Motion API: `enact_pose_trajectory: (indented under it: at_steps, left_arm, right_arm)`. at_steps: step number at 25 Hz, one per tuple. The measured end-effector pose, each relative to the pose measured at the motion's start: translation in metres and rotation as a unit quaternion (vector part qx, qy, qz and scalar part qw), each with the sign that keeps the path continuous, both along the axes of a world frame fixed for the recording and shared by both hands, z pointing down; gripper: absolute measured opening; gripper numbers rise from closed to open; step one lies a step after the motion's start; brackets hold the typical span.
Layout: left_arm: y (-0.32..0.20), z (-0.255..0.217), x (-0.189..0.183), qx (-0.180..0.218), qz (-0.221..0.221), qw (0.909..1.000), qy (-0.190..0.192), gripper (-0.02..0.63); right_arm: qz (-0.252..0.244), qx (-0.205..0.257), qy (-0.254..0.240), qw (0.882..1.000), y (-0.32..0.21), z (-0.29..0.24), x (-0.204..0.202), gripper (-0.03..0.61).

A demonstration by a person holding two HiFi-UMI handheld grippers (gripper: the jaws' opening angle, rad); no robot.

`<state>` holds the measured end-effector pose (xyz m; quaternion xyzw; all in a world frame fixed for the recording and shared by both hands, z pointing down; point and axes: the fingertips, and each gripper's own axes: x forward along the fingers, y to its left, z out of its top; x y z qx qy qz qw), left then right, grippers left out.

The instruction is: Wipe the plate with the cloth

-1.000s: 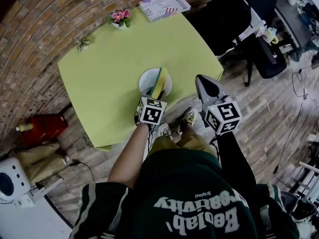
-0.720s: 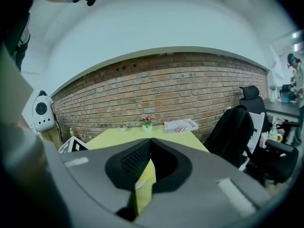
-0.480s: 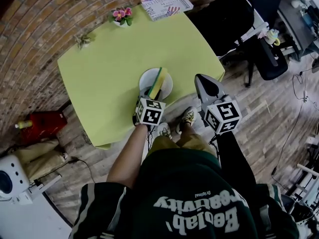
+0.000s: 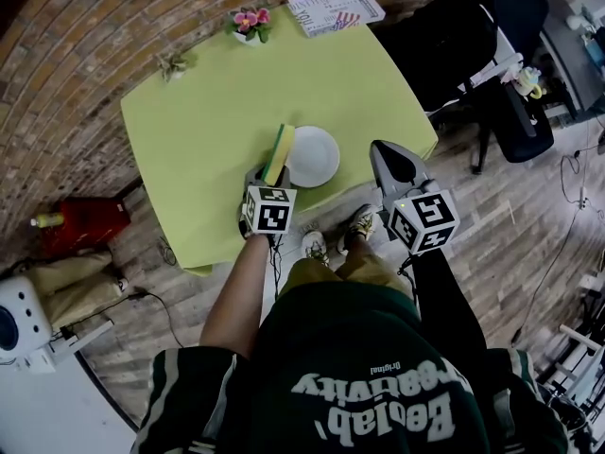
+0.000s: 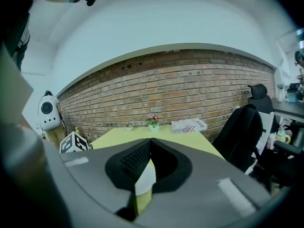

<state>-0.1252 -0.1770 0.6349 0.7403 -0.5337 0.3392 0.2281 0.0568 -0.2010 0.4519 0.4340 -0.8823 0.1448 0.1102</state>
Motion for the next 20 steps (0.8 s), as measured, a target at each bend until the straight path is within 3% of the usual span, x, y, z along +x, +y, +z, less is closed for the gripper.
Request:
enact_pose_trajectory:
  at_steps: [4, 12, 17, 20]
  left_arm:
    - [-0.007, -0.010, 0.023, 0.016, 0.008, 0.9995, 0.024, 0.130]
    - [0.004, -0.020, 0.112, 0.022, 0.108, 0.9926, 0.051, 0.130]
    - [0.012, 0.000, 0.121, -0.001, 0.115, 0.9925, 0.041, 0.130]
    - [0.011, 0.002, 0.115, 0.004, 0.113, 0.9931, 0.032, 0.130]
  right_arm:
    - [0.001, 0.002, 0.001, 1.000, 0.000, -0.001, 0.000, 0.014]
    - [0.016, 0.003, 0.005, 1.000, 0.006, -0.003, 0.012, 0.014]
    - [0.025, 0.001, 0.006, 1.000, 0.008, -0.002, 0.023, 0.014]
    - [0.023, 0.000, 0.006, 1.000, 0.008, -0.001, 0.023, 0.014]
